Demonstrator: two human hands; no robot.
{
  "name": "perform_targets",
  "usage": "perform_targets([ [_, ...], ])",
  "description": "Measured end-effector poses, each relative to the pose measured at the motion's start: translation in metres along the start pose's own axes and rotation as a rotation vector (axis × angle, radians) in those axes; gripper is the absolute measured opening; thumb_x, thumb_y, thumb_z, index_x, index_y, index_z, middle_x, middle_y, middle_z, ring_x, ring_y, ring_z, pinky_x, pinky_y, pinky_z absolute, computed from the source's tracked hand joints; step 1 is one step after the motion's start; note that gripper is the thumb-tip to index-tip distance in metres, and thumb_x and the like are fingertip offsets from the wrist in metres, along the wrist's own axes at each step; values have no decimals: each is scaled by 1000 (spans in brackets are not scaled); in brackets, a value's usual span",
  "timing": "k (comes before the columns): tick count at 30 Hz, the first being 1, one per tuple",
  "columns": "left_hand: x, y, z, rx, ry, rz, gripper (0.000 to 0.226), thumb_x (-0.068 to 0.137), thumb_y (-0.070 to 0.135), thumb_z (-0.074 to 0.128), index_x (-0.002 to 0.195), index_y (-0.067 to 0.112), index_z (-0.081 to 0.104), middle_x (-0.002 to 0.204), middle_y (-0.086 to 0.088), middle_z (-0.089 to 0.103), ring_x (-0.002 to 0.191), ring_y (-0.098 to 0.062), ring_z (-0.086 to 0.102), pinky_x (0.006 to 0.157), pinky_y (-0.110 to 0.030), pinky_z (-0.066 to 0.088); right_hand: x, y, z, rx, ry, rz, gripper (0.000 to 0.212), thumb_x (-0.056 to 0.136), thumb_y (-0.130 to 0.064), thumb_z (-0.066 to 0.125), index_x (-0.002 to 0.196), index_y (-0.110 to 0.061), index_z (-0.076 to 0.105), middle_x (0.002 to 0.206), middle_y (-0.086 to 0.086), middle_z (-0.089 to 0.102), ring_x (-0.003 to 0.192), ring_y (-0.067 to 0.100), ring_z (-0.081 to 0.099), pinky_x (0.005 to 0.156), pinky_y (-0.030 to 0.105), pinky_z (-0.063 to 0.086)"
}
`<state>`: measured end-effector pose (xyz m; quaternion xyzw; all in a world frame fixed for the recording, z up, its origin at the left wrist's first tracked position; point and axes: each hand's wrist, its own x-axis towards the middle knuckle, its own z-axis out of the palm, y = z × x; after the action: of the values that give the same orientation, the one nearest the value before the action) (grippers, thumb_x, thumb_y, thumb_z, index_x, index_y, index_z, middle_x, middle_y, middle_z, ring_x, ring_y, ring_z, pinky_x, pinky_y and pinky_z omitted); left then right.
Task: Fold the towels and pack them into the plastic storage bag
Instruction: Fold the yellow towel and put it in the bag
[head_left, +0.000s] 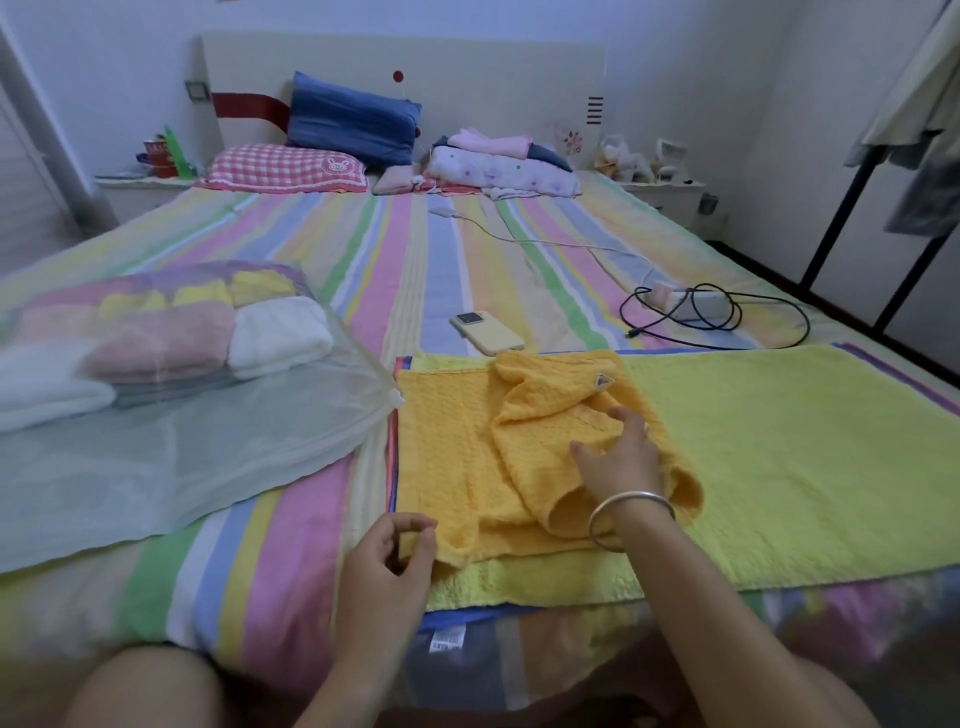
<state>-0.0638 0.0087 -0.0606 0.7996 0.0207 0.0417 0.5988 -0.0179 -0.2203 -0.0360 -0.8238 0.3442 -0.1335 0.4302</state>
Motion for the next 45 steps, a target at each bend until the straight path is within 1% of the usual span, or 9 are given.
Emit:
perform_targets([
  [2, 0, -3, -1, 5, -6, -10, 9, 85, 29, 69, 91, 34, 66, 77, -8, 70, 71, -9, 65, 67, -30, 50, 8, -3, 5, 174, 20, 36, 53, 85, -15, 59, 133, -31, 45, 134, 10, 46, 104, 31, 59, 89, 44, 52],
  [4, 0, -6, -3, -25, -13, -19, 20, 82, 31, 72, 97, 41, 63, 89, -6, 71, 92, -10, 66, 82, -37, 53, -3, -9, 10, 74, 64, -129, 54, 85, -5, 55, 134, -27, 51, 140, 5, 44, 108, 27, 58, 89, 37, 51],
  [8, 2, -3, -7, -139, 18, -24, 27, 83, 14, 73, 102, 30, 62, 82, 6, 72, 79, -10, 67, 75, -35, 54, -60, -23, 21, -323, 135, -1027, 60, 71, -3, 63, 125, -30, 61, 131, -12, 57, 83, 14, 62, 55, 27, 51],
  [11, 5, -7, -9, -229, 61, -34, 29, 84, 0, 69, 105, 19, 60, 88, 2, 74, 83, -14, 70, 75, -32, 57, -91, -9, 41, -577, -25, -1405, 38, 78, -16, 55, 111, -32, 67, 126, -18, 60, 90, 13, 53, 68, 27, 48],
  [16, 1, -13, -13, -247, 58, -70, 28, 86, -1, 67, 102, 21, 60, 89, 1, 75, 83, -11, 71, 78, -35, 57, -98, 13, 51, -488, -97, -1376, 35, 81, -20, 48, 109, -26, 68, 124, -12, 62, 121, 19, 51, 97, 33, 40],
  [22, -1, -13, -17, -245, 80, -1, 15, 90, 5, 63, 104, 10, 62, 89, 17, 73, 79, -6, 71, 73, -29, 58, -111, 11, 51, -429, -114, -1322, 33, 83, -24, 53, 115, -20, 62, 113, -6, 64, 98, 17, 59, 84, 30, 43],
  [26, -3, -12, -20, -246, 88, 6, 28, 86, 4, 68, 92, 31, 64, 92, -3, 75, 84, -16, 72, 76, -35, 56, -120, 7, 59, -358, -14, -1279, 30, 88, -27, 57, 117, -21, 63, 117, -5, 62, 93, 16, 61, 81, 32, 47],
  [30, -6, -8, -25, -222, 121, 17, 37, 82, 10, 73, 88, 45, 63, 92, 3, 76, 94, -16, 71, 85, -39, 56, -126, 2, 64, -252, 175, -1288, 16, 89, -27, 66, 101, -19, 71, 102, -3, 68, 87, 17, 64, 77, 33, 49],
  [45, -15, 28, -29, -477, -4, 33, 34, 92, -1, 57, 116, 23, 62, 82, -10, 76, 84, -20, 74, 80, -35, 58, -123, -7, 50, -139, 298, -1367, 11, 87, -16, 69, 96, -13, 75, 95, 1, 70, 85, 17, 66, 74, 31, 51],
])
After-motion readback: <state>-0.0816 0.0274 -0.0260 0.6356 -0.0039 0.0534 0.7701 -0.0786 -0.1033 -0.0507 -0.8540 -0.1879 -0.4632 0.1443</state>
